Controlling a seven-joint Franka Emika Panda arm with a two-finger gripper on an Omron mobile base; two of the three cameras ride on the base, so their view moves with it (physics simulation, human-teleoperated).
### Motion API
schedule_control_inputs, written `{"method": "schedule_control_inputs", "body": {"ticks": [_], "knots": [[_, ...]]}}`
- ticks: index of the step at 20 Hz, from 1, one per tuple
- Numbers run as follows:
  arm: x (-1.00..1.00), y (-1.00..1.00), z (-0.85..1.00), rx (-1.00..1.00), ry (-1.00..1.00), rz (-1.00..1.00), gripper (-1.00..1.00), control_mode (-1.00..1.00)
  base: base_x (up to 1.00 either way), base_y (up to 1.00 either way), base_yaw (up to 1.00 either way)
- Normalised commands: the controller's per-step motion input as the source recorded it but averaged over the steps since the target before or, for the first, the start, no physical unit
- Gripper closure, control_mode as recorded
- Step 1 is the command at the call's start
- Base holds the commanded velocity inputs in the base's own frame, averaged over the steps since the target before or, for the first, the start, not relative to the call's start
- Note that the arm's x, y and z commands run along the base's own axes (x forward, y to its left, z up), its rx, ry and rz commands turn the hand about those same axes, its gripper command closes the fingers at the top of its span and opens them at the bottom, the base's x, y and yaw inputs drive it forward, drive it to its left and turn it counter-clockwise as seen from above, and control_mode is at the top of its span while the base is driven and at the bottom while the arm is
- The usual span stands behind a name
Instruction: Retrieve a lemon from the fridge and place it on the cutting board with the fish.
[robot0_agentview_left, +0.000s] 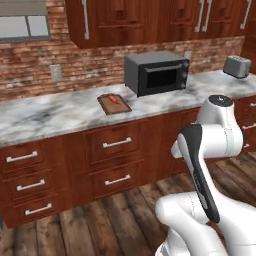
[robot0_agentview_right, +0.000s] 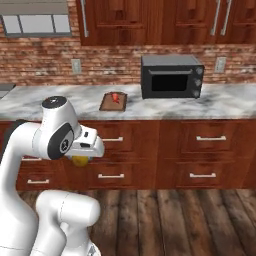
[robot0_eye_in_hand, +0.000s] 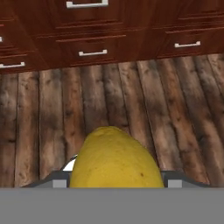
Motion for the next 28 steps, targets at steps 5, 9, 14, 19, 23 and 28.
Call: {"method": "schedule_control_inputs", "body": {"ticks": [5, 9, 14, 19, 23, 28], "knots": [[0.00, 0.00, 0.00, 0.00, 0.00, 0.00, 1.00, 1.00, 0.58, 0.39, 0.34], [0.00, 0.00, 0.00, 0.00, 0.00, 0.00, 1.00, 1.00, 0.75, 0.19, 0.13], [0.00, 0.00, 0.00, 0.00, 0.00, 0.00, 1.00, 1.00, 0.80, 0.02, -0.02], [0.00, 0.00, 0.00, 0.00, 0.00, 0.00, 1.00, 1.00, 0.65, 0.00, -0.13], [0.00, 0.00, 0.00, 0.00, 0.00, 0.00, 1.00, 1.00, 0.38, 0.00, -0.18], [0.00, 0.00, 0.00, 0.00, 0.00, 0.00, 1.00, 1.00, 0.16, 0.00, -0.19]]}}
